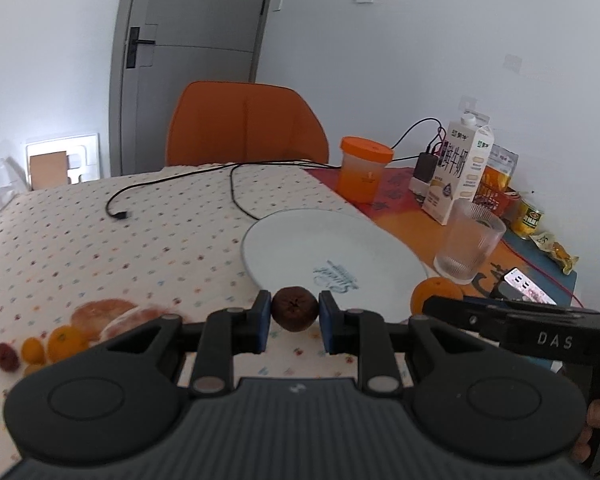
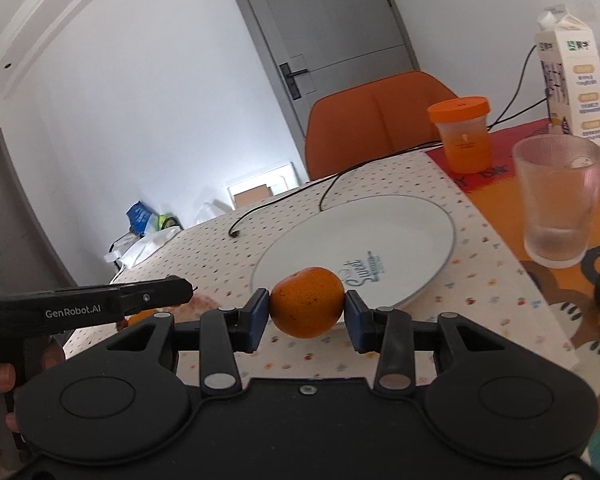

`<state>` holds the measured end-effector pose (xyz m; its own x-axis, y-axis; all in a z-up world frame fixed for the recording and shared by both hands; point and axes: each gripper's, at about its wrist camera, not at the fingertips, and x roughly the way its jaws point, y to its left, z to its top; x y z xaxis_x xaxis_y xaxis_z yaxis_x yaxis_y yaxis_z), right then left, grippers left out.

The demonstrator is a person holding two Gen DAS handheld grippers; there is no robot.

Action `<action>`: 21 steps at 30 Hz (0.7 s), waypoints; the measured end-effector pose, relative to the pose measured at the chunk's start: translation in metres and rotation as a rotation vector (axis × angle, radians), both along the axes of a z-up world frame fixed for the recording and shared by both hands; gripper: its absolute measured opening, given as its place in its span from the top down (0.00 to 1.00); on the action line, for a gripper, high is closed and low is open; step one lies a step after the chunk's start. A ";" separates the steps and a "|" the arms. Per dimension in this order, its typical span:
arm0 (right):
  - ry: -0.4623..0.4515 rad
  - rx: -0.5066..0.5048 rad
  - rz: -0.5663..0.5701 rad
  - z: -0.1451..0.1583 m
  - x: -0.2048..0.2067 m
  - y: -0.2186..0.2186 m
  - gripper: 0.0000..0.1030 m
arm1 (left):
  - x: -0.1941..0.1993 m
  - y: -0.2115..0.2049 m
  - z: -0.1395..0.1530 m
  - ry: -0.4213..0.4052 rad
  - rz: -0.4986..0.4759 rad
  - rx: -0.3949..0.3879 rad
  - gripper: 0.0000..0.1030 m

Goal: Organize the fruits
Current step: 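Carry the orange in the right tool and plum in the left tool over the white bowl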

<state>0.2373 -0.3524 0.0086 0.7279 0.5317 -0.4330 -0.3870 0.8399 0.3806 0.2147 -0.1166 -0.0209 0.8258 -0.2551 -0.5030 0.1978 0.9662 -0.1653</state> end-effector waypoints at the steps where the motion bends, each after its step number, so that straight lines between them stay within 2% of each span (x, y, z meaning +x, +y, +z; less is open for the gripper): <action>1: 0.001 0.000 -0.004 0.000 0.001 -0.002 0.62 | 0.003 -0.002 0.000 -0.001 -0.003 -0.001 0.77; 21: 0.004 0.001 -0.029 -0.016 0.042 -0.011 0.62 | 0.063 -0.030 -0.025 0.069 -0.026 0.008 0.77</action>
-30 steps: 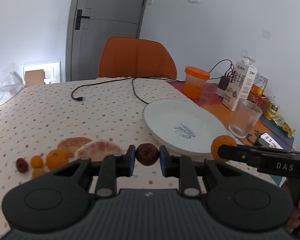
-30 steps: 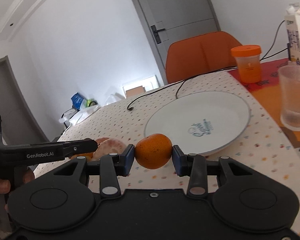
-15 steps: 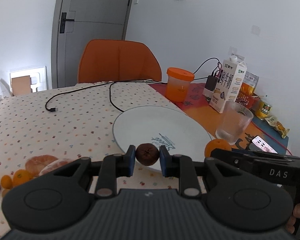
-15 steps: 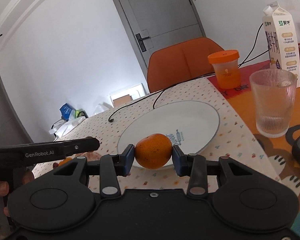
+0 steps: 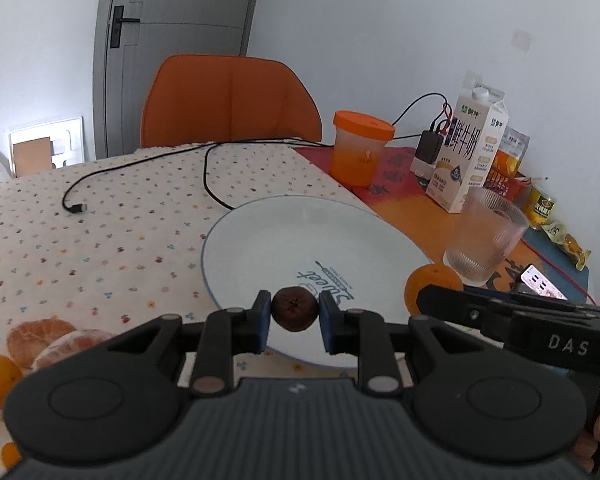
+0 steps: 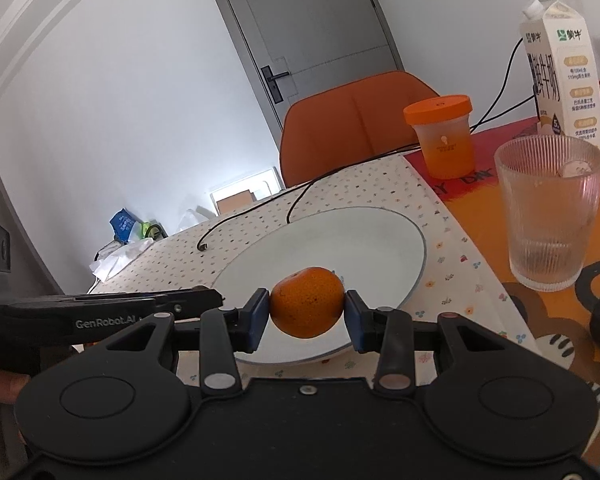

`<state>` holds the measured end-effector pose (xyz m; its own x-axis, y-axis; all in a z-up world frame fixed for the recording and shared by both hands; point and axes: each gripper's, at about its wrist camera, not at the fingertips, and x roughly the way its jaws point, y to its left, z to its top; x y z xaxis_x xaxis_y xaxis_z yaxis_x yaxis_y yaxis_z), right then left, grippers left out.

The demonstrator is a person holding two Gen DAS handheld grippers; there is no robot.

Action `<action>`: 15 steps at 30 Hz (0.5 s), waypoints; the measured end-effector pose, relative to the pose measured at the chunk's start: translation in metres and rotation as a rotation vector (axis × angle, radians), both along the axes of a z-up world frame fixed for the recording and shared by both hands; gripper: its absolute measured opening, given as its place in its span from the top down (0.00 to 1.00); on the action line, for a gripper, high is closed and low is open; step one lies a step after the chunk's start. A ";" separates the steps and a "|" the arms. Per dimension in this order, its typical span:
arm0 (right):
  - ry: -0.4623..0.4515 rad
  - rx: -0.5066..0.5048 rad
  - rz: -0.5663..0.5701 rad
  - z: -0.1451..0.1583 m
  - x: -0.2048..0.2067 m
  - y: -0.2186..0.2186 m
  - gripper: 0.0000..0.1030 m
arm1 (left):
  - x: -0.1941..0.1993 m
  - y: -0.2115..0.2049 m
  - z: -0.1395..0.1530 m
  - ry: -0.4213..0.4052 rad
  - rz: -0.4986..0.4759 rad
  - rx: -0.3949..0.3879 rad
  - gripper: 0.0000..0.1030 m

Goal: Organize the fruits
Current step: 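Carry the orange in the right tool and plum in the left tool over the white bowl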

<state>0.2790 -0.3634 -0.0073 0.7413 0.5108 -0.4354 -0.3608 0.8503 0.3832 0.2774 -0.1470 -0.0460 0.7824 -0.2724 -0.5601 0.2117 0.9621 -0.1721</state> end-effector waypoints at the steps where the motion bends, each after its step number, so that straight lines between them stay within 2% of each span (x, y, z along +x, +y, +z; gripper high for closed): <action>1: 0.002 0.007 0.002 -0.001 0.001 -0.001 0.62 | 0.003 -0.001 -0.002 0.002 -0.001 -0.002 0.77; 11: 0.037 0.025 0.009 -0.013 0.016 -0.003 0.62 | 0.023 -0.004 -0.022 0.055 -0.015 -0.002 0.77; 15: 0.041 0.011 0.011 -0.015 0.019 -0.001 0.62 | 0.023 -0.004 -0.022 0.051 -0.018 -0.007 0.77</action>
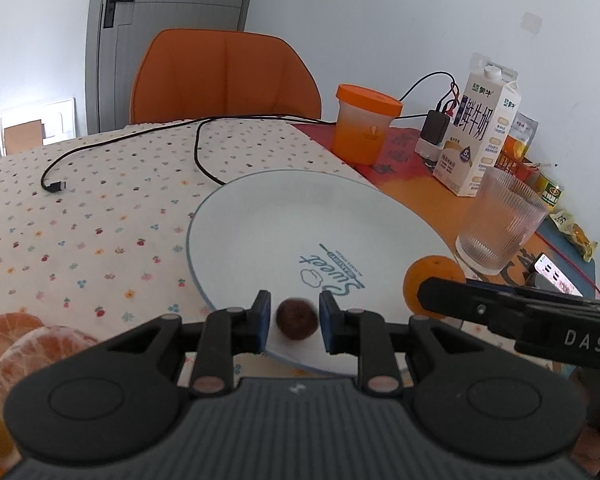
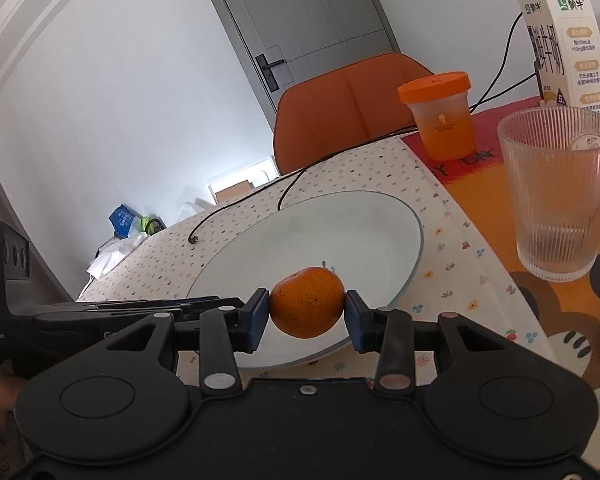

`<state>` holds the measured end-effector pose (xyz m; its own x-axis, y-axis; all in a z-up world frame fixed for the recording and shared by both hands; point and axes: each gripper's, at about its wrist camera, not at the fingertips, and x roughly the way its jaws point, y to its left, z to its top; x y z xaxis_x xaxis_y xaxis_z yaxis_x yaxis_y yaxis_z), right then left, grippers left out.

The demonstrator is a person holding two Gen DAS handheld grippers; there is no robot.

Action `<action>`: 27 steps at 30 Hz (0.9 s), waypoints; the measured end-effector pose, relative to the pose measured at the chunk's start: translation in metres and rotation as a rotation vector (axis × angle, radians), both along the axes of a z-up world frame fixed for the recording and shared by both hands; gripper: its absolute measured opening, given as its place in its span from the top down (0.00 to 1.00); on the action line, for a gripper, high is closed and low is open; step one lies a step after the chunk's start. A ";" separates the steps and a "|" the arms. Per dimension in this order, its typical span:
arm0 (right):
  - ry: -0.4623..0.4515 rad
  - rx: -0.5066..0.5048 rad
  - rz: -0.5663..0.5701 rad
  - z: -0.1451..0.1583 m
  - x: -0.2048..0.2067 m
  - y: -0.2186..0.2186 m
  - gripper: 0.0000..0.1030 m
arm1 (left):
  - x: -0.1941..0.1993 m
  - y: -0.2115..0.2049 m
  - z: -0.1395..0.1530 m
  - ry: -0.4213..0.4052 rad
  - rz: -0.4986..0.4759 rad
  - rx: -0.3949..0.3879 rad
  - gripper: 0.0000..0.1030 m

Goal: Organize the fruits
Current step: 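Carry the orange in the right tool and plum in the left tool over the white bowl, then open the right tool to drop the orange while the left tool releases the plum into the bowl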

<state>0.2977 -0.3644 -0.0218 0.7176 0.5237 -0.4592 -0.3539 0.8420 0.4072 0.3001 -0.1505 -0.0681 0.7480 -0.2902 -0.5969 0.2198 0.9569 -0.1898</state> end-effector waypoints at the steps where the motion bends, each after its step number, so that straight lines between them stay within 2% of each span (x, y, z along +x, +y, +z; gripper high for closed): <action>1: 0.001 0.000 0.000 0.000 0.000 0.001 0.61 | -0.001 0.001 0.001 -0.003 0.000 0.000 0.77; 13: -0.022 -0.002 -0.025 0.012 -0.019 0.000 0.60 | -0.029 0.016 0.020 -0.041 0.031 -0.011 0.72; 21: -0.020 0.005 -0.037 0.014 -0.036 0.001 0.55 | -0.057 0.039 0.031 -0.071 0.083 -0.024 0.49; 24: -0.022 -0.003 -0.042 0.016 -0.042 0.005 0.46 | -0.067 0.047 0.034 -0.081 0.107 -0.025 0.41; 25: -0.026 -0.007 -0.042 0.017 -0.045 0.007 0.39 | -0.070 0.050 0.035 -0.084 0.111 -0.028 0.38; 26: -0.033 -0.011 -0.044 0.018 -0.048 0.008 0.32 | -0.074 0.053 0.035 -0.086 0.115 -0.032 0.32; 27: -0.041 -0.013 -0.045 0.019 -0.051 0.009 0.29 | -0.078 0.055 0.036 -0.089 0.114 -0.036 0.25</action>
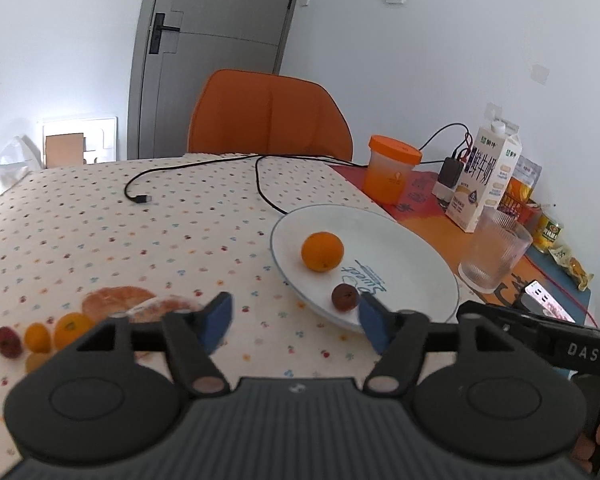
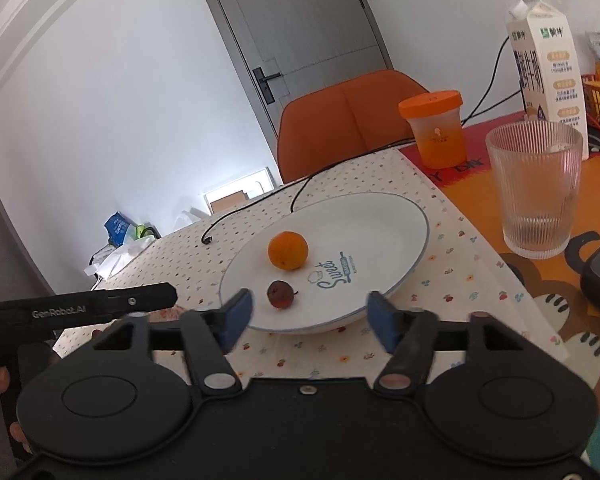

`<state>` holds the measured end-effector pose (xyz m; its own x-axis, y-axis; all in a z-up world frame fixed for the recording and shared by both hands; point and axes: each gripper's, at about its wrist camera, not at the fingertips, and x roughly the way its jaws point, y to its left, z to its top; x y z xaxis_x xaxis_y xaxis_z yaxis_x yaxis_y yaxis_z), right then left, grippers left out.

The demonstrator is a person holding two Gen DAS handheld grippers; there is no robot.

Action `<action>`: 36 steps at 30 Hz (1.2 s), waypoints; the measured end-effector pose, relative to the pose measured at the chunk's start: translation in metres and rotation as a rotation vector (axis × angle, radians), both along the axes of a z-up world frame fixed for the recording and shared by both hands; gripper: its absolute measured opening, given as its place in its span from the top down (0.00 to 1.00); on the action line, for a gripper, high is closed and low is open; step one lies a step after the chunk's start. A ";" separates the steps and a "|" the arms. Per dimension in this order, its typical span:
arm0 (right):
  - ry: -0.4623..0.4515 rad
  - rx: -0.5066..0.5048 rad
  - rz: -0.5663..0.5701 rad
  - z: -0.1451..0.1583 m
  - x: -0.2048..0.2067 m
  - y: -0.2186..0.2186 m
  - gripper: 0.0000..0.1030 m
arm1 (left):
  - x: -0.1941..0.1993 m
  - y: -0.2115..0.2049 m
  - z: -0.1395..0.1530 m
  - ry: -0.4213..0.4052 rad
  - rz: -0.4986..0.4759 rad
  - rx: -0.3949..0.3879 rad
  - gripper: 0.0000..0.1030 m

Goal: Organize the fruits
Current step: 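Open the right tool to drop the orange while the left tool releases the plum into the bowl, then move both open tools back over the fruit pile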

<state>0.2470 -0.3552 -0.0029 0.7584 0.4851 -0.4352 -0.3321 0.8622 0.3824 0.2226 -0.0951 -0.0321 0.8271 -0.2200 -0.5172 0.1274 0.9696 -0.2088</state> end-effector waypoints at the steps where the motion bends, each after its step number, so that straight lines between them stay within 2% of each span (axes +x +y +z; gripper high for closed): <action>1: -0.011 -0.001 0.000 0.001 -0.003 0.001 0.25 | -0.004 0.002 0.001 -0.006 0.000 -0.001 0.23; 6: -0.033 -0.009 -0.009 0.006 -0.011 0.006 0.23 | -0.025 0.012 0.009 -0.043 0.023 0.013 0.17; 11: -0.053 -0.028 -0.023 0.009 -0.018 0.013 0.05 | -0.040 0.025 0.014 -0.067 0.049 -0.010 0.10; 14: -0.067 -0.030 -0.021 0.011 -0.025 0.016 0.00 | -0.047 0.034 0.015 -0.076 0.066 -0.007 0.07; 21: -0.067 -0.052 0.001 0.013 -0.035 0.029 0.00 | -0.067 0.050 0.016 -0.098 0.094 0.005 0.05; 36: -0.064 -0.062 0.066 0.012 -0.055 0.064 0.00 | -0.097 0.080 0.009 -0.085 0.143 0.050 0.05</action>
